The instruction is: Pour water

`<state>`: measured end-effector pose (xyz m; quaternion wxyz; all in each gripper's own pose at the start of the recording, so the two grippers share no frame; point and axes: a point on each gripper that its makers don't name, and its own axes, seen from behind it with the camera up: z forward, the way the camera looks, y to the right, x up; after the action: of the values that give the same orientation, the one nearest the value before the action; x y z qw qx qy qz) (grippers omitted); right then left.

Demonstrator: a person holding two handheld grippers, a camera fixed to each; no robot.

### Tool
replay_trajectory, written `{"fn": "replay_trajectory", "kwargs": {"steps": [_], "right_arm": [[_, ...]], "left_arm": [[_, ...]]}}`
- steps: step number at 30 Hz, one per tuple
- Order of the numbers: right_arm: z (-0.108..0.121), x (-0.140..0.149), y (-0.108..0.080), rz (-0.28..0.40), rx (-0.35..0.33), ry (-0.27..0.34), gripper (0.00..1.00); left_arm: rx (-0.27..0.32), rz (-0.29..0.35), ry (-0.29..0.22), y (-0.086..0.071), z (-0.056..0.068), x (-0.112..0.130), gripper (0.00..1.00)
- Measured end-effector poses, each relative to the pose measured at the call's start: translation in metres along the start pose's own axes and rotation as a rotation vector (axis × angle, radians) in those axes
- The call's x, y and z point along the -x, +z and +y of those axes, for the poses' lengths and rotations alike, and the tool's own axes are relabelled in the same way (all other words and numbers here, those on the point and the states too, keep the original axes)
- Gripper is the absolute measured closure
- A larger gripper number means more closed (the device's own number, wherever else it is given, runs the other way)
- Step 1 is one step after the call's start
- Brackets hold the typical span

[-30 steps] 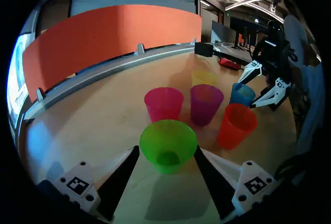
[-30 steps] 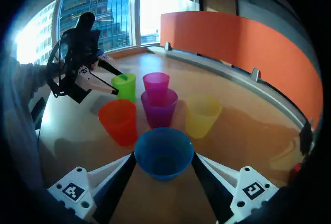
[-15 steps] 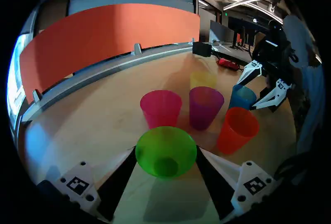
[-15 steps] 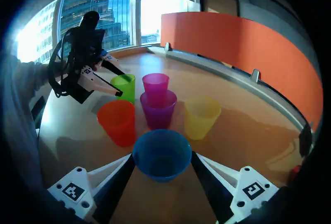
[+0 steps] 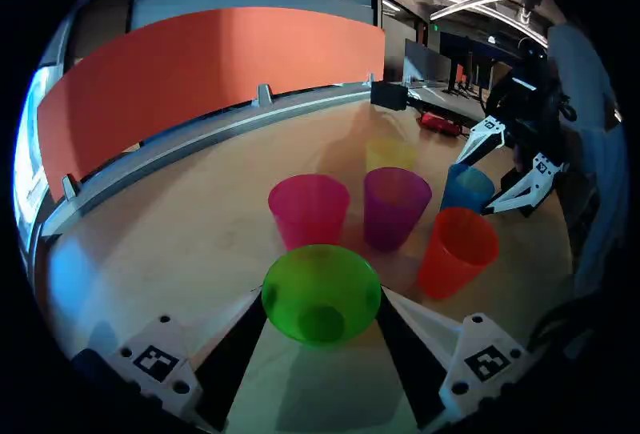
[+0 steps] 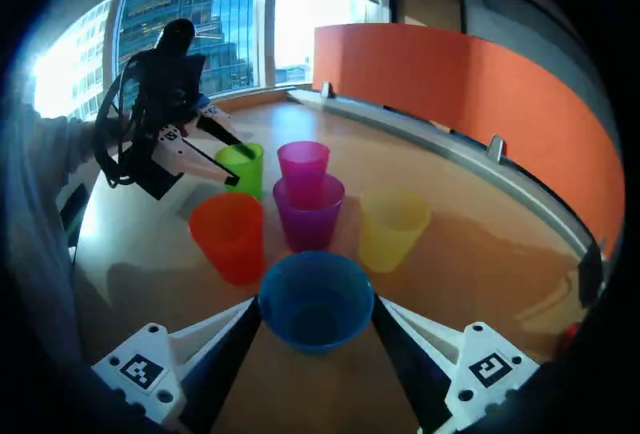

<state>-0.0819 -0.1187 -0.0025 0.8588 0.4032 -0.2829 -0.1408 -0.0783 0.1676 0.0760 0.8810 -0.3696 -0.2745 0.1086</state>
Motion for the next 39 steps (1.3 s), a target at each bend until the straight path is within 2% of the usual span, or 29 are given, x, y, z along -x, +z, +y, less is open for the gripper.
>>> {"fn": "replay_trajectory", "kwargs": {"steps": [5, 18, 29, 39], "right_arm": [[0.000, 0.000, 0.001, 0.001, 0.006, -0.004, 0.07], [0.000, -0.002, -0.002, 0.026, 0.024, 0.004, 0.08], [0.002, -0.047, -0.031, 0.145, 0.050, 0.036, 0.08], [-0.002, -0.076, -0.053, 0.201, 0.074, 0.001, 0.08]], "left_arm": [[0.001, 0.005, -0.004, -0.002, 0.000, 0.000, 0.11], [-0.005, 0.035, -0.008, -0.016, 0.003, -0.011, 0.11], [-0.025, 0.107, -0.012, -0.040, 0.009, -0.034, 0.11], [-0.061, 0.179, -0.009, -0.071, 0.013, -0.060, 0.11]]}}
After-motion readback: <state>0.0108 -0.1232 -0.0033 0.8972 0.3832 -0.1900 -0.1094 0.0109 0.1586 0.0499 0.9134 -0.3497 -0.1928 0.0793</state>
